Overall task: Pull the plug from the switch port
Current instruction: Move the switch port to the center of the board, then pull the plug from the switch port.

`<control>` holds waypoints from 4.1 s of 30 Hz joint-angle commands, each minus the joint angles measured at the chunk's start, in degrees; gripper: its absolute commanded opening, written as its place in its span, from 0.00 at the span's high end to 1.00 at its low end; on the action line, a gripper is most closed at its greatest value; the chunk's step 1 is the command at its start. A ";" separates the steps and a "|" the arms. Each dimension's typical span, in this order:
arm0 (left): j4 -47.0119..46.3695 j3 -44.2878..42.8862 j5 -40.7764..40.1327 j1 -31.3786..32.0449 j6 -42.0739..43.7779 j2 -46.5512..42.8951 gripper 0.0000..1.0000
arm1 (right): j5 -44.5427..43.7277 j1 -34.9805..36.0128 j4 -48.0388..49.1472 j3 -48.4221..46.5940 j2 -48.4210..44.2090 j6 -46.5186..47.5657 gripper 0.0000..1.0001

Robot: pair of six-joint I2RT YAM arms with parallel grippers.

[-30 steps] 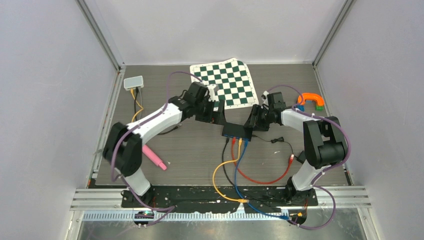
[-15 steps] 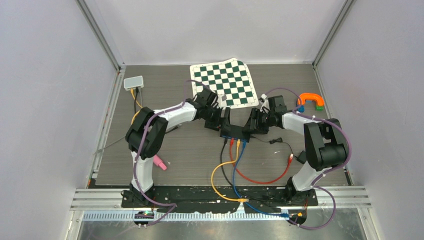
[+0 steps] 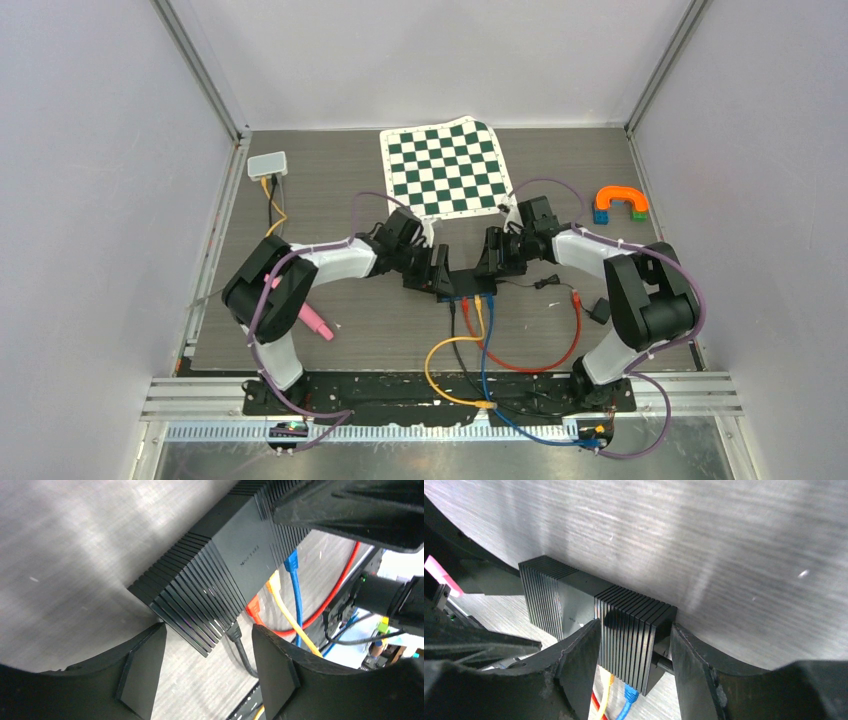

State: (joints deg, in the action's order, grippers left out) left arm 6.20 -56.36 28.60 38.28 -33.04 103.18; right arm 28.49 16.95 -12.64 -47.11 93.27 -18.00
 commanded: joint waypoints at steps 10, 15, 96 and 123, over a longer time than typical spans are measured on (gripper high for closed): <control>14.61 -0.67 -15.01 2.32 9.96 -14.10 0.02 | -18.75 -5.00 -8.32 -6.38 -19.27 2.97 0.27; 13.18 4.54 -19.66 2.32 9.26 -24.87 0.00 | -23.97 -5.41 0.65 3.77 -33.15 -4.94 0.11; 27.67 -20.03 -12.00 10.58 59.00 7.36 0.01 | -8.69 -6.35 19.40 32.09 -35.86 -36.52 0.03; 12.71 -6.28 -20.76 11.55 48.68 -5.13 0.00 | -19.03 -5.78 9.83 31.10 -44.59 -37.95 0.35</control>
State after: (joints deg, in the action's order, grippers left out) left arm 25.69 -65.47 11.03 49.67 19.03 104.20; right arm 15.35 10.87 3.79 -12.27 52.80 -60.23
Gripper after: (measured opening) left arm 0.994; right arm 0.628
